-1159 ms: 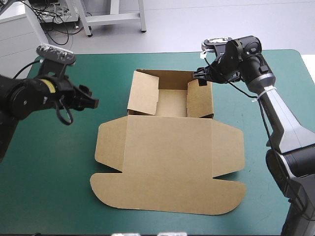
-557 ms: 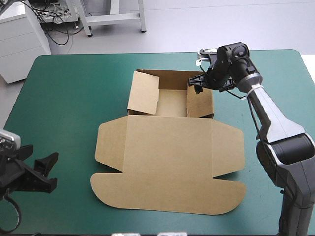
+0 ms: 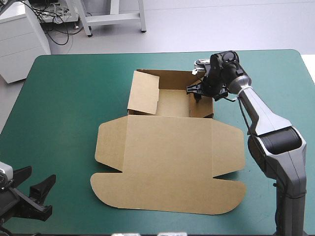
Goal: Fold the box
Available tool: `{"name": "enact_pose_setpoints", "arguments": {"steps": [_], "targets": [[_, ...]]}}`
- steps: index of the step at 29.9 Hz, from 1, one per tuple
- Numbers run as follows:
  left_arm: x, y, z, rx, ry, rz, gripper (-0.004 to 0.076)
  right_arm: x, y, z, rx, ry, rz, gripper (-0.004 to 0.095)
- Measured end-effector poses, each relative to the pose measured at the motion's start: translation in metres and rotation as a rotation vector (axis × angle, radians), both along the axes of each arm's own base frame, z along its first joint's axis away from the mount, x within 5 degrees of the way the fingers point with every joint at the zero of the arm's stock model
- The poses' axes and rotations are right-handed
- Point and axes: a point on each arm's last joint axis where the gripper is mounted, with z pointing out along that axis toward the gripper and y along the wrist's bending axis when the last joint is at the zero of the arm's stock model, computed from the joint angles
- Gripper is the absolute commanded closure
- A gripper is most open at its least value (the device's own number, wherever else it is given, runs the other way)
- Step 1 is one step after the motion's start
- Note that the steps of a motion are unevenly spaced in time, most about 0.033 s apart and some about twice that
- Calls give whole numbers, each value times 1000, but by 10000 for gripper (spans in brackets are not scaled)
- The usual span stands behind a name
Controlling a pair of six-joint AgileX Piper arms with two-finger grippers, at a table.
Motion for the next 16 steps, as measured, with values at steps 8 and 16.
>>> {"name": "enact_pose_setpoints", "arguments": {"steps": [8, 16], "targets": [[1, -1, -3, 5, 12, 0, 282, 5, 1, -16, -12, 31, 13, 886], [1, -1, -3, 5, 12, 0, 282, 8, -9, -11, -131, -26, 40, 926]]}}
